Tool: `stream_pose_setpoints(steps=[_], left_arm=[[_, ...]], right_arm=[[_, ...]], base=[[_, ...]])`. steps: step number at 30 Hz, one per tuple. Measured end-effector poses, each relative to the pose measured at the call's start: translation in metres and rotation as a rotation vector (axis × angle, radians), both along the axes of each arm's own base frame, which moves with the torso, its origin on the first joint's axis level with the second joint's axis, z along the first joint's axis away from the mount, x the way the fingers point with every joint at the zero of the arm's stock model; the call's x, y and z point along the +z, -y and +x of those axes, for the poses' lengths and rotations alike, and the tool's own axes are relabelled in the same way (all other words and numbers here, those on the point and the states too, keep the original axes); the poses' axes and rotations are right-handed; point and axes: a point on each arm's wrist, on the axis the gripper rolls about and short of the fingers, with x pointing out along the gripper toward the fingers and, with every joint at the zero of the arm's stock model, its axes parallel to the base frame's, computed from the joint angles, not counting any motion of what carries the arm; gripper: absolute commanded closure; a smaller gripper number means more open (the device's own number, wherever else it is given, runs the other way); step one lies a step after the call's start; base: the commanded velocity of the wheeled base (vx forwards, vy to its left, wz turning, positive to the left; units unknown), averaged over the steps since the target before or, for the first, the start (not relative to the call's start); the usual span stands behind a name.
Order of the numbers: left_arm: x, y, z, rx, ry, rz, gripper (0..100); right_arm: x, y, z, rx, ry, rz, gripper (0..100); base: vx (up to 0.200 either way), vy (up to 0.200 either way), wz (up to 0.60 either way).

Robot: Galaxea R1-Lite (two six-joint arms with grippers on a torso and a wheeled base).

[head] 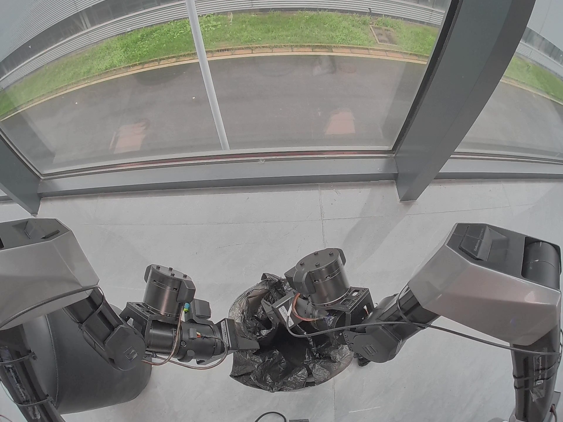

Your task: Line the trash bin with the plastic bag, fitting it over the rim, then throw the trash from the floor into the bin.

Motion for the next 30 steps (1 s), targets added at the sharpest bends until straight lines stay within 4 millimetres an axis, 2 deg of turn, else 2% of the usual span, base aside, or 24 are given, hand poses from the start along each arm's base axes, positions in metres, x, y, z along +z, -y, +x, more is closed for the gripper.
stream_pose_setpoints(steps=[6, 12, 18, 30], left_arm=[[0.002, 0.000, 0.000, -0.004, 0.012, 0.002, 100], [0.004, -0.001, -0.002, -0.020, 0.071, 0.040, 100], [0.007, 0.001, -0.004, -0.021, 0.091, 0.042, 100], [0.010, 0.006, -0.006, 0.016, 0.251, 0.010, 100]], right_arm=[[0.000, 0.000, 0.020, -0.036, 0.026, 0.023, 0], [-0.003, 0.005, 0.029, -0.059, 0.030, 0.027, 0], [-0.003, 0.007, 0.031, -0.070, 0.028, 0.037, 0], [-0.001, 0.008, 0.032, -0.095, 0.042, 0.039, 0]], base=[[0.000, 0.000, 0.00], [0.000, 0.000, 0.00], [0.000, 0.000, 0.00], [0.000, 0.000, 0.00]])
